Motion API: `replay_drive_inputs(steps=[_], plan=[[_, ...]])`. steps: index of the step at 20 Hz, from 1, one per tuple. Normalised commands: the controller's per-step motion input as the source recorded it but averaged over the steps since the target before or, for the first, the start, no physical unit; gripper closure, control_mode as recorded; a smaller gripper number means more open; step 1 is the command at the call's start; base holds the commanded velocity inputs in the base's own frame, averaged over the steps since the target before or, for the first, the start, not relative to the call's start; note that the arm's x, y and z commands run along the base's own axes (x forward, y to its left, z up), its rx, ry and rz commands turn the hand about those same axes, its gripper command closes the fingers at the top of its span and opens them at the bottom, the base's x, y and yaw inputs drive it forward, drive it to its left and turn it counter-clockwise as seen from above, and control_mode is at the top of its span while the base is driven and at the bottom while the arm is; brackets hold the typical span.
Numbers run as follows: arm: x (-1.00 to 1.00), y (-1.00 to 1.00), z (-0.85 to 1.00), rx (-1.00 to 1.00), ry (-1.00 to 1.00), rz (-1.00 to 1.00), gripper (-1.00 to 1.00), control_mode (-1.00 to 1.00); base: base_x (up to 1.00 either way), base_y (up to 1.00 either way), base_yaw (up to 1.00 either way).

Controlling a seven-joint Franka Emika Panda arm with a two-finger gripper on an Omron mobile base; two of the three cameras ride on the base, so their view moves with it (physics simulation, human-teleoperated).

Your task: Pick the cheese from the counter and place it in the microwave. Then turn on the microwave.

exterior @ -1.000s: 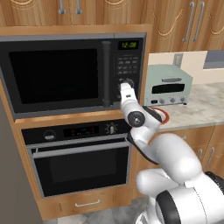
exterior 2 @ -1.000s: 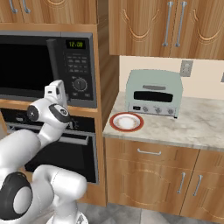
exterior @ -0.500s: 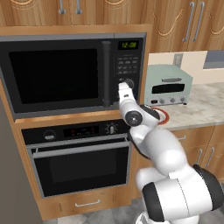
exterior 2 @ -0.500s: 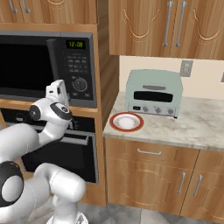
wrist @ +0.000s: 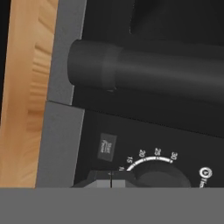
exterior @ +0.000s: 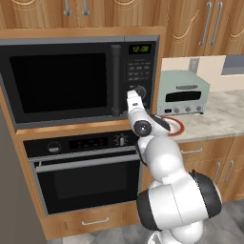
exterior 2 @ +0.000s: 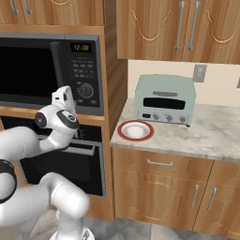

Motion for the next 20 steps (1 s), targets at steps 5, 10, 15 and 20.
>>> replay_drive_inputs(steps=[5, 10, 15, 20], plan=[[0.22, 0.00, -0.11, -0.01, -0.03, 0.00, 1.00, -1.00, 0.00, 0.00, 0.00], [0.26, 0.00, -0.13, 0.00, -0.02, 0.00, 1.00, -1.00, 0.00, 0.00, 0.00], [0.30, 0.00, -0.09, 0.00, -0.02, 0.00, 1.00, -1.00, 0.00, 0.00, 0.00], [0.28, 0.00, 0.00, 0.00, -0.04, 0.00, 1.00, -1.00, 0.00, 0.00, 0.00]])
